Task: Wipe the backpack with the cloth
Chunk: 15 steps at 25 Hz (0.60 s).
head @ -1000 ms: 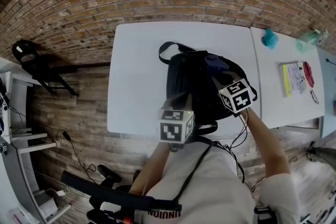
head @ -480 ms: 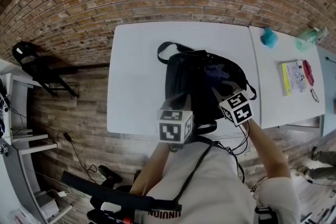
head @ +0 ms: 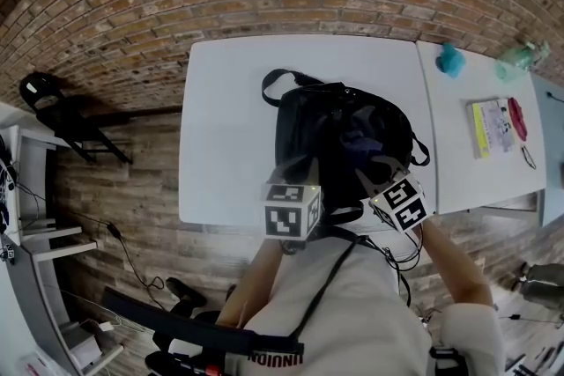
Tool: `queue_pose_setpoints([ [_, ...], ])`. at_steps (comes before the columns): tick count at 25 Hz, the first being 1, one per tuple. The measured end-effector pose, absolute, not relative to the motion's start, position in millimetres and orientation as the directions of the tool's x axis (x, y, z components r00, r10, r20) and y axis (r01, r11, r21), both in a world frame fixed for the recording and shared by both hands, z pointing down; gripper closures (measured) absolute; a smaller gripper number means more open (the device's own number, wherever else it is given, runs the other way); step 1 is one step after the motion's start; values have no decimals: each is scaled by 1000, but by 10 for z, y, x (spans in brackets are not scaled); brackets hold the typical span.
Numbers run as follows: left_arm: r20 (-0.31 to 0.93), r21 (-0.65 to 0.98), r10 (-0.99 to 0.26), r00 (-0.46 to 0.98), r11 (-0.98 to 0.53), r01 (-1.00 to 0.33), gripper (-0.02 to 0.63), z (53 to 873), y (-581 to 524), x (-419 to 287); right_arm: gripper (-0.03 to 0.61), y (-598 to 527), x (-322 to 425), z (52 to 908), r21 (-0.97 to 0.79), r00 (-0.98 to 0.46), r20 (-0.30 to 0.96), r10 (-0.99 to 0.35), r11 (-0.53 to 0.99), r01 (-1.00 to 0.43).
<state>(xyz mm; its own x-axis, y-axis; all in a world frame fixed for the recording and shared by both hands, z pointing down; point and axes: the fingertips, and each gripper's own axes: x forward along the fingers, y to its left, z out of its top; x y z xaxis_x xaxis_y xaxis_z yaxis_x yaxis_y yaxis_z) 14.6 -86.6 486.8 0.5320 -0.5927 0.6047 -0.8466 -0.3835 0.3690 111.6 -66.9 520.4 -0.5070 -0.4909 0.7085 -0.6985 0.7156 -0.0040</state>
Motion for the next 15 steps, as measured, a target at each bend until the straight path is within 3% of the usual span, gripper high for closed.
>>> queue_pose_setpoints([
  [15,606,368,-589,535,-389,-845,609,4861,-866,171,540,-144,1118,5299,18,-520,740,-427,786,-619],
])
